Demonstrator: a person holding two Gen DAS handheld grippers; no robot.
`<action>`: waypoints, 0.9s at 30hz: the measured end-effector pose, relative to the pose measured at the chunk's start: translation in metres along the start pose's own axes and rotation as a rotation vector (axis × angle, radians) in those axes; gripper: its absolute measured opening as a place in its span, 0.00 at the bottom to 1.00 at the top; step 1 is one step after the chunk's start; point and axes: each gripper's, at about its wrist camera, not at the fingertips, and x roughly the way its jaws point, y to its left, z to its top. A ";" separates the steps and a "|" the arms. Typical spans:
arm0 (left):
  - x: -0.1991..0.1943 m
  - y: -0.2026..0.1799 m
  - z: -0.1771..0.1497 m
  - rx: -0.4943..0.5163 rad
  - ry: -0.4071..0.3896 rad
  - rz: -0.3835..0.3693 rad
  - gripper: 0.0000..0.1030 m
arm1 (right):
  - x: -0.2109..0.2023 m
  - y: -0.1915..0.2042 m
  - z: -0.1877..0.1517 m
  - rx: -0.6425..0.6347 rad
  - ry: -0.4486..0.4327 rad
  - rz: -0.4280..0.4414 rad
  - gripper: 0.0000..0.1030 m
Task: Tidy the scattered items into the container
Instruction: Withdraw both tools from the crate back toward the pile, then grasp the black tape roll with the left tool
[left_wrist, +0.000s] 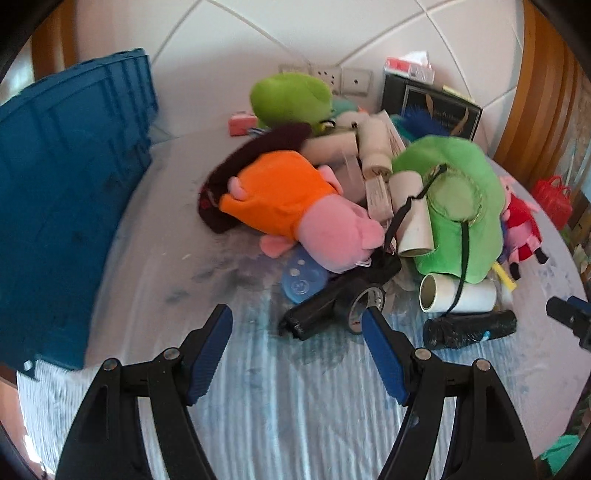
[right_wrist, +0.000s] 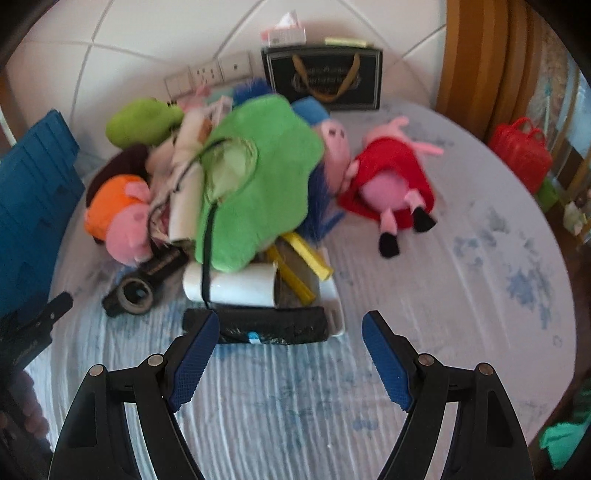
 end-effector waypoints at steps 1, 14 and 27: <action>0.010 -0.006 0.000 0.006 0.016 -0.002 0.70 | 0.006 -0.001 -0.001 -0.004 0.012 0.004 0.78; 0.072 -0.044 -0.014 0.049 0.057 0.027 0.65 | 0.050 -0.009 -0.020 0.048 0.077 0.036 0.78; 0.072 -0.041 -0.014 0.073 -0.002 0.081 0.18 | 0.057 -0.020 -0.027 0.060 0.088 0.024 0.78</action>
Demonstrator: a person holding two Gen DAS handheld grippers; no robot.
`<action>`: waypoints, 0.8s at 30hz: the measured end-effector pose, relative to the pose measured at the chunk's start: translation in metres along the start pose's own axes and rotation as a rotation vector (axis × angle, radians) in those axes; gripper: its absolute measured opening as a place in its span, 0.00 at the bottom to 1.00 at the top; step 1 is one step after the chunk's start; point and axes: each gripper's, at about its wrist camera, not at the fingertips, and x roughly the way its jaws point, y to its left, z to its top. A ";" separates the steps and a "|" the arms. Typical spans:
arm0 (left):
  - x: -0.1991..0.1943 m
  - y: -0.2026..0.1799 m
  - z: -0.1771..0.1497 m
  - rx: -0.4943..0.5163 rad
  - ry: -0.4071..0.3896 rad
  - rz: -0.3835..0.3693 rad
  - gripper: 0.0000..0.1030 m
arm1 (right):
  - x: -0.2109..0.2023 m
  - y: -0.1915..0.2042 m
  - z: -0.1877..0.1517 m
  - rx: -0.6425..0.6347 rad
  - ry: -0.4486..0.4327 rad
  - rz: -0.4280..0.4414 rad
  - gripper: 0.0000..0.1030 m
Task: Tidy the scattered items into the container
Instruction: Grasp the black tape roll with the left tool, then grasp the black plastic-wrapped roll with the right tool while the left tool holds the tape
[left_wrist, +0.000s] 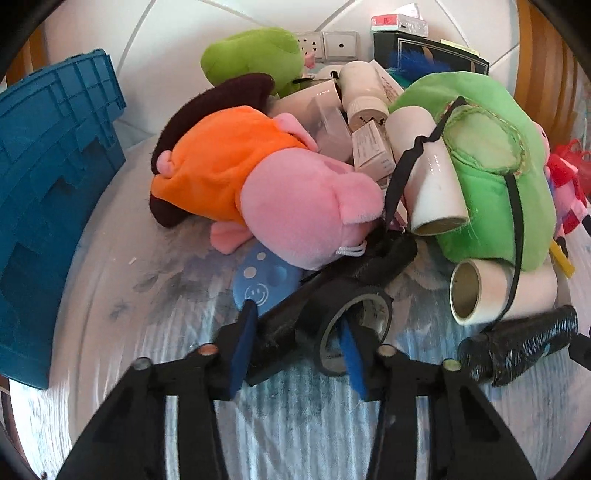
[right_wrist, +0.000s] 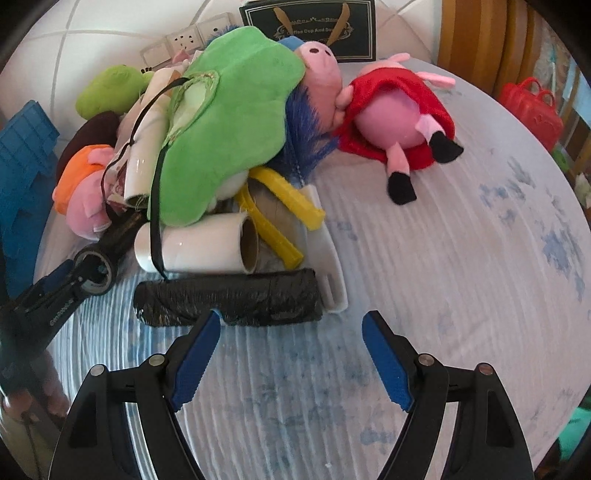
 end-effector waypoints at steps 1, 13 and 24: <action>-0.004 0.003 -0.002 -0.012 0.005 -0.004 0.14 | 0.000 0.000 -0.001 0.002 0.001 0.004 0.78; -0.048 0.015 -0.063 -0.152 0.132 -0.060 0.13 | -0.005 0.007 0.006 -0.099 -0.025 0.028 0.61; -0.057 -0.017 -0.091 -0.304 0.134 0.056 0.13 | 0.028 -0.002 0.009 -0.291 0.171 0.292 0.50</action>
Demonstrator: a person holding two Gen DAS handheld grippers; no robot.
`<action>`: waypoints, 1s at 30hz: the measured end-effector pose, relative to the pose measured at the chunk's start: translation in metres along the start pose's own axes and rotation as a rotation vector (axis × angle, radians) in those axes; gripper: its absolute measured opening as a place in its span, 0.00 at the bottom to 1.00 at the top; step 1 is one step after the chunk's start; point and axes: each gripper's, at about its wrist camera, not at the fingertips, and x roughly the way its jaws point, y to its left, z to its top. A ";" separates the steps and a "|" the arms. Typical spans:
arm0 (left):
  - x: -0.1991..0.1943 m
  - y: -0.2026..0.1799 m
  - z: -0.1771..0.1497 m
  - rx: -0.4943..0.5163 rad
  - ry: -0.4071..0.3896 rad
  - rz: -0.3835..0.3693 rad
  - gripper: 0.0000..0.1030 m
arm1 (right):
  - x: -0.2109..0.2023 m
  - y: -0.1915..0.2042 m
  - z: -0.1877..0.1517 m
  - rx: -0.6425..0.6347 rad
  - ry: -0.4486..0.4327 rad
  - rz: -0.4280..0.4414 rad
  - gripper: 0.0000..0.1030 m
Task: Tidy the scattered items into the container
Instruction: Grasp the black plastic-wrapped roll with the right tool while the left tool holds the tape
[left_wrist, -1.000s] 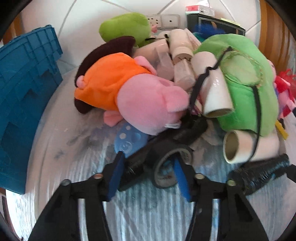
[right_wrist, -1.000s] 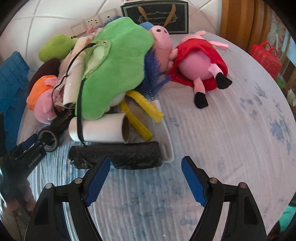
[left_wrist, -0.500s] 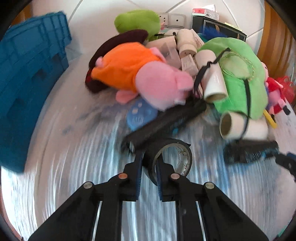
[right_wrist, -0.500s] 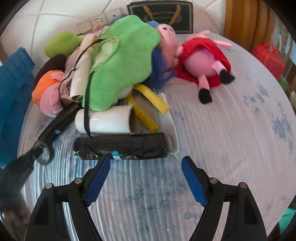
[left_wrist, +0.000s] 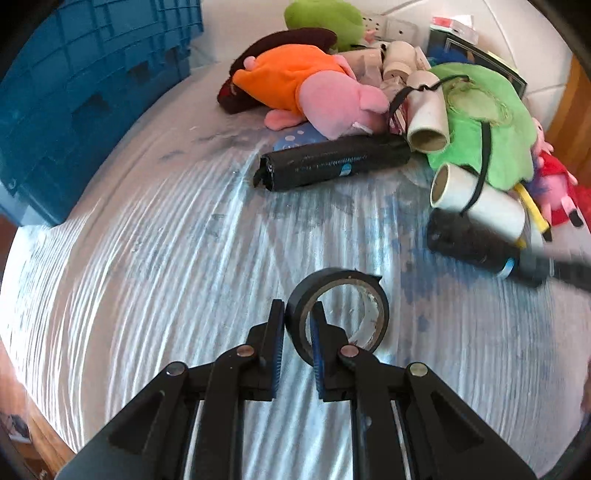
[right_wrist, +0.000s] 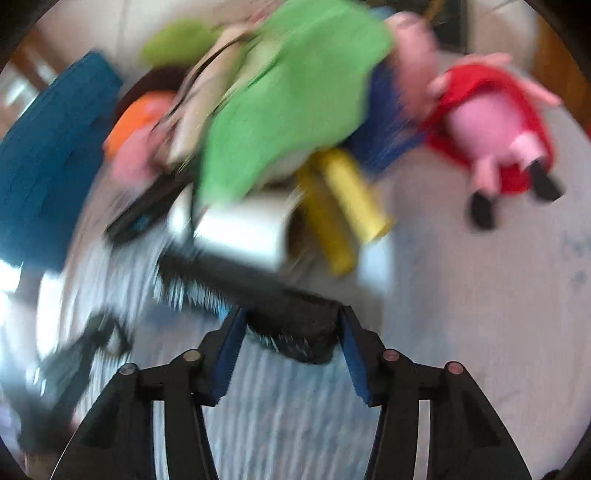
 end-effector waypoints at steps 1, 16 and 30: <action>0.001 -0.003 0.003 -0.006 -0.008 0.004 0.13 | 0.001 0.007 -0.007 -0.032 0.023 0.032 0.50; 0.018 -0.010 0.005 -0.010 0.012 0.024 0.13 | 0.002 0.057 -0.002 -0.303 -0.100 -0.144 0.57; 0.025 -0.005 0.010 -0.008 0.013 0.027 0.13 | 0.030 0.091 -0.004 -0.288 -0.001 0.034 0.40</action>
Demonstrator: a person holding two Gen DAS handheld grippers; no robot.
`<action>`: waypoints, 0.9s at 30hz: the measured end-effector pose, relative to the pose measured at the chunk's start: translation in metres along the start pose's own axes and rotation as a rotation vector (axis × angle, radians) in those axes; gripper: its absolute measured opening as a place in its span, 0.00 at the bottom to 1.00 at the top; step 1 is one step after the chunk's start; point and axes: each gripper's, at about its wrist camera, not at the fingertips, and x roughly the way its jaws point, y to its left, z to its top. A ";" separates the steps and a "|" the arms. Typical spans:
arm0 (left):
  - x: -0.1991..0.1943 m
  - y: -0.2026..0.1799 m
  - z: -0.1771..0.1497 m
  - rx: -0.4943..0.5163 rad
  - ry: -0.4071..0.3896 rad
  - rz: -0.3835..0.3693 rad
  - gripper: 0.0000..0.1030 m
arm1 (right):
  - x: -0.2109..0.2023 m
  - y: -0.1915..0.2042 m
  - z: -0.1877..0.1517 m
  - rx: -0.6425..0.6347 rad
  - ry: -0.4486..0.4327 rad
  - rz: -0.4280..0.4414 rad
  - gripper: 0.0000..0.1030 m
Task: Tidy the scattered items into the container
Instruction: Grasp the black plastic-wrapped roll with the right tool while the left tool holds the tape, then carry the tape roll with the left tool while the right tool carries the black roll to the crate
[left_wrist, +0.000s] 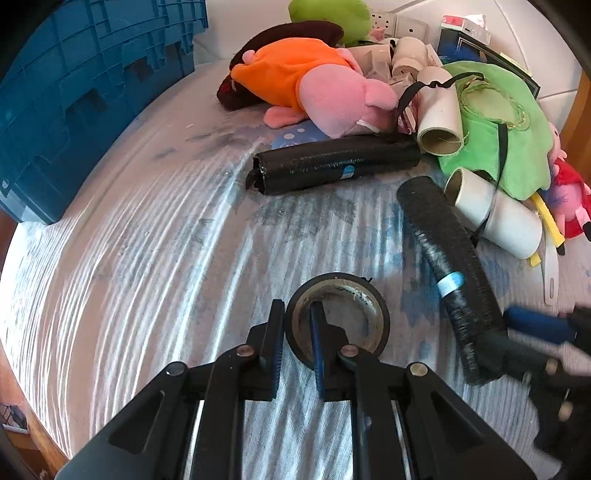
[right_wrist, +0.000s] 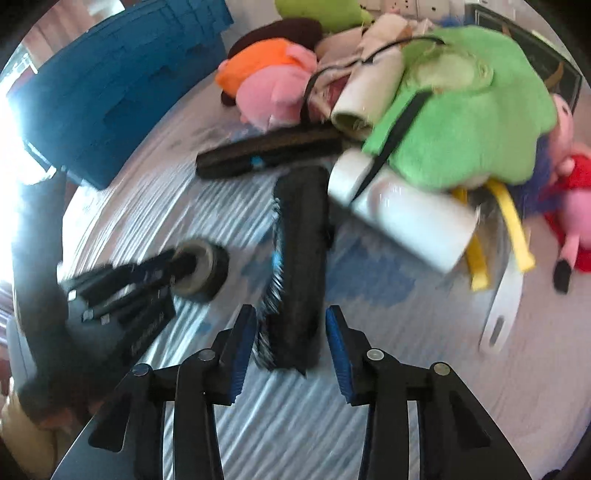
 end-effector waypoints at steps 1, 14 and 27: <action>0.001 0.001 0.001 -0.003 -0.003 0.004 0.13 | 0.002 0.002 0.005 -0.003 -0.006 -0.008 0.41; 0.004 -0.002 0.008 -0.022 -0.034 0.026 0.13 | 0.045 0.008 0.033 0.007 -0.015 -0.093 0.36; -0.026 0.002 0.017 -0.040 -0.111 0.030 0.12 | 0.028 0.028 0.038 0.019 -0.052 -0.080 0.33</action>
